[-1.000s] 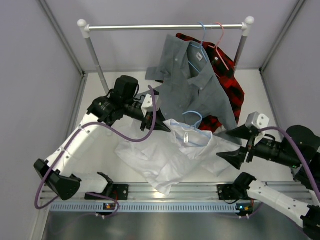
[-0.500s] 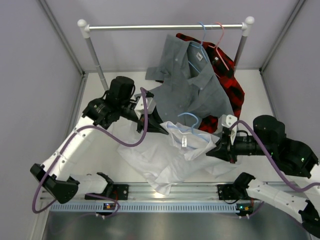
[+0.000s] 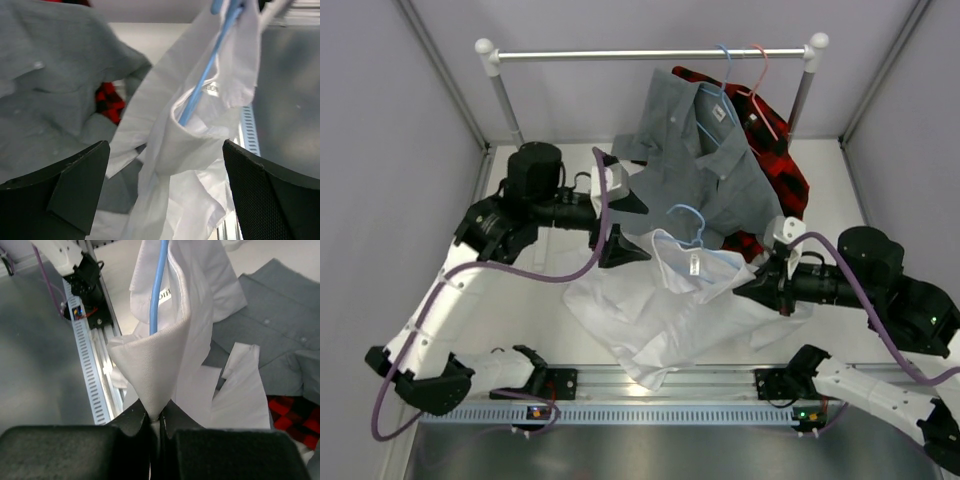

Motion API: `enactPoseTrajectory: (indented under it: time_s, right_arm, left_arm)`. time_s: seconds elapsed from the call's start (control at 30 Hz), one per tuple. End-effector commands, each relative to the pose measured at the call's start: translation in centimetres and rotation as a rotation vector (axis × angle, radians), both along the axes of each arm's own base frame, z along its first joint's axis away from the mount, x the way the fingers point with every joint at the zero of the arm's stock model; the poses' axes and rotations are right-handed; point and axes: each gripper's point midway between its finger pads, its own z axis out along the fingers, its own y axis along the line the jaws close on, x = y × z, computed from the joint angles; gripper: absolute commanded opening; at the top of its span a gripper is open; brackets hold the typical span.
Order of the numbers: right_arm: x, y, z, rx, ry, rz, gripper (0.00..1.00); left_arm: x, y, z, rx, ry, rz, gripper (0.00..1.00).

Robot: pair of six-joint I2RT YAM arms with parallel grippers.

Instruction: Place the shirt on the hanger

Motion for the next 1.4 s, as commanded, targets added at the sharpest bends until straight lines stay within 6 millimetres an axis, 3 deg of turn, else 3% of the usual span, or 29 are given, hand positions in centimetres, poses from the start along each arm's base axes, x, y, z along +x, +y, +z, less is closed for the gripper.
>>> enactPoseTrajectory:
  time_s: [0.0,0.03,0.07,0.13,0.17,0.27,0.3,0.37,0.4,0.53,0.6,0.63,0.67,0.73,0.77,0.83,0.9,1.03,1.07,1.17,1.37]
  right_arm:
    - [1.9,1.2,6.8,0.177,-0.151,-0.044,0.00]
    - [2.7,1.3,7.8,0.201,-0.168,-0.084,0.00]
    - [3.3,1.3,8.4,0.215,-0.176,-0.112,0.00]
    - [4.7,1.9,10.0,0.255,-0.195,-0.157,0.00]
    - [5.6,2.2,10.6,0.274,-0.177,-0.196,0.00]
    - [7.8,2.4,13.1,0.363,-0.166,-0.308,0.00]
    - [8.8,2.7,13.9,0.387,-0.156,-0.344,0.00]
    - [10.8,3.1,16.1,0.455,-0.128,-0.433,0.00]
    - [11.4,3.3,16.9,0.476,-0.120,-0.454,0.00]
    - [13.2,5.0,20.2,0.600,-0.029,-0.498,0.00]
    - [13.4,6.9,20.2,0.616,0.010,-0.464,0.00]
    - [13.3,7.7,19.7,0.615,0.033,-0.451,0.00]
    - [13.6,8.6,18.0,0.590,0.056,-0.458,0.00]
    - [14.2,9.2,16.8,0.612,0.074,-0.519,0.00]
    - [14.7,9.8,14.5,0.590,0.100,-0.548,0.00]
    - [15.6,10.4,13.6,0.632,0.142,-0.617,0.00]
    - [16.2,12.2,13.0,0.624,0.157,-0.642,0.00]
    - [18.8,13.3,13.8,0.604,0.098,-0.786,0.00]
    - [19.6,14.0,14.8,0.607,0.087,-0.804,0.00]
    - [21.3,14.7,15.2,0.560,0.043,-0.866,0.00]
    - [23.5,16.0,14.2,0.483,-0.016,-0.926,0.00]
  left_arm:
    - [1.4,3.9,6.8,-0.121,-0.085,0.375,0.98]
    - [3.3,5.7,7.2,-0.136,-0.080,0.559,0.98]
    - [3.8,7.2,7.6,-0.154,-0.081,0.658,0.98]
    - [3.4,10.7,8.7,-0.220,-0.094,0.830,0.98]
    - [3.4,12.8,7.9,-0.223,-0.107,0.931,0.98]
    - [3.4,14.3,5.2,-0.204,-0.074,1.013,0.98]
    - [3.9,14.3,2.3,-0.146,-0.050,1.029,0.98]
    - [4.1,15.9,0.7,-0.141,-0.060,1.110,0.98]
    - [4.9,16.3,-2.3,-0.091,-0.045,1.155,0.98]
    - [5.8,20.1,-3.8,-0.229,-0.078,1.392,0.98]
    - [5.7,23.0,-2.7,-0.352,-0.127,1.524,0.98]
    - [5.8,23.7,-3.4,-0.351,-0.130,1.566,0.98]
    - [5.4,25.1,-3.1,-0.377,-0.138,1.620,0.98]
    - [5.1,27.2,-3.3,-0.394,-0.144,1.731,0.98]
    - [4.8,28.3,-3.2,-0.418,-0.147,1.777,0.98]
    - [4.4,30.0,-3.5,-0.443,-0.147,1.867,0.98]
    - [4.3,30.6,-3.6,-0.451,-0.155,1.891,0.98]
    - [5.7,30.3,-4.7,-0.398,-0.153,1.881,0.98]
    - [6.1,29.9,-5.0,-0.381,-0.143,1.861,0.98]
    - [7.2,28.7,-6.0,-0.322,-0.123,1.808,0.98]
    - [8.5,26.0,-7.5,-0.245,-0.073,1.682,0.98]
